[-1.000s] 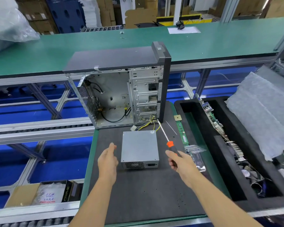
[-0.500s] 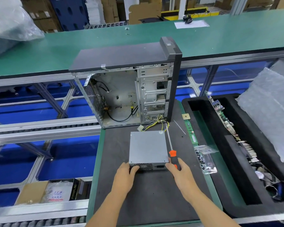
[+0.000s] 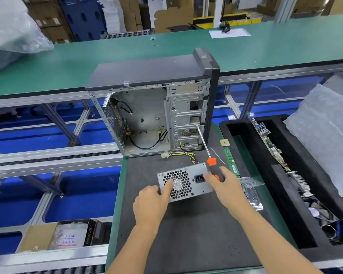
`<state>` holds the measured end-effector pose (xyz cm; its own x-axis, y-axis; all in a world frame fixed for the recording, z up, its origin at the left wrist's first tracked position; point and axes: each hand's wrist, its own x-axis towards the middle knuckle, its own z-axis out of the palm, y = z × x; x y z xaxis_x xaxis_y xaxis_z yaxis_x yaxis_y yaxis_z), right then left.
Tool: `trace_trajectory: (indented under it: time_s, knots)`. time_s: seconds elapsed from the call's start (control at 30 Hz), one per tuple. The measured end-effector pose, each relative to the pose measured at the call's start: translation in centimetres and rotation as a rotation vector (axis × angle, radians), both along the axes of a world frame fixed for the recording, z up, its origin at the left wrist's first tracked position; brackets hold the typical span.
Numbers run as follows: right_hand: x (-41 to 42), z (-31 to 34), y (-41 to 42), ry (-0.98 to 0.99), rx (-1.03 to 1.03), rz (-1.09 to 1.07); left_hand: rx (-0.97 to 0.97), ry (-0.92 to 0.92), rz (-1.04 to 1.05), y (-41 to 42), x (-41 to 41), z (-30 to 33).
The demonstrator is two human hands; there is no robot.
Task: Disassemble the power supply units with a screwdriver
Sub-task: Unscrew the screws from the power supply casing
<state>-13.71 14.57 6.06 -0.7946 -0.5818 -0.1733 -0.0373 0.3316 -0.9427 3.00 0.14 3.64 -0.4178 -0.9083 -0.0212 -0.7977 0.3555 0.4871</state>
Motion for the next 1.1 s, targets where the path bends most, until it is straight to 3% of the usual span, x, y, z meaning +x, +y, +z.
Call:
trace_trajectory:
  time_s: [0.2,0.37,0.6,0.8,0.93,1.03,1.1]
  knots:
    - [-1.2,0.0,-1.5,0.076,0.136,0.06,0.159,0.032,0.08,-2.2,-2.0,0.7]
    - [-1.7,-0.3,-1.5,0.045,0.15,0.065,0.099,0.214,-0.101,-2.5,-2.2,1.2]
    - [-2.7,-0.5,-1.5,0.041,0.177,0.109,-0.258,-0.199,-0.566,-2.4,-5.2,3.3]
    - [-3.5,0.8,-1.1,0.266,0.331,0.121,-0.377,-0.303,-0.747,-1.9,-7.9,3.3]
    - [-4.6,3.0,0.9,0.33,0.263,0.072,-0.213,-0.153,-0.711,-1.2,-9.0,2.6]
    - [-5.4,4.5,2.4,0.402,0.203,0.126,0.01,0.19,-0.532,-1.0,-9.6,2.7]
    - [-5.7,5.4,3.3,0.45,0.174,0.158,0.058,0.292,-0.467,-0.8,-9.9,2.6]
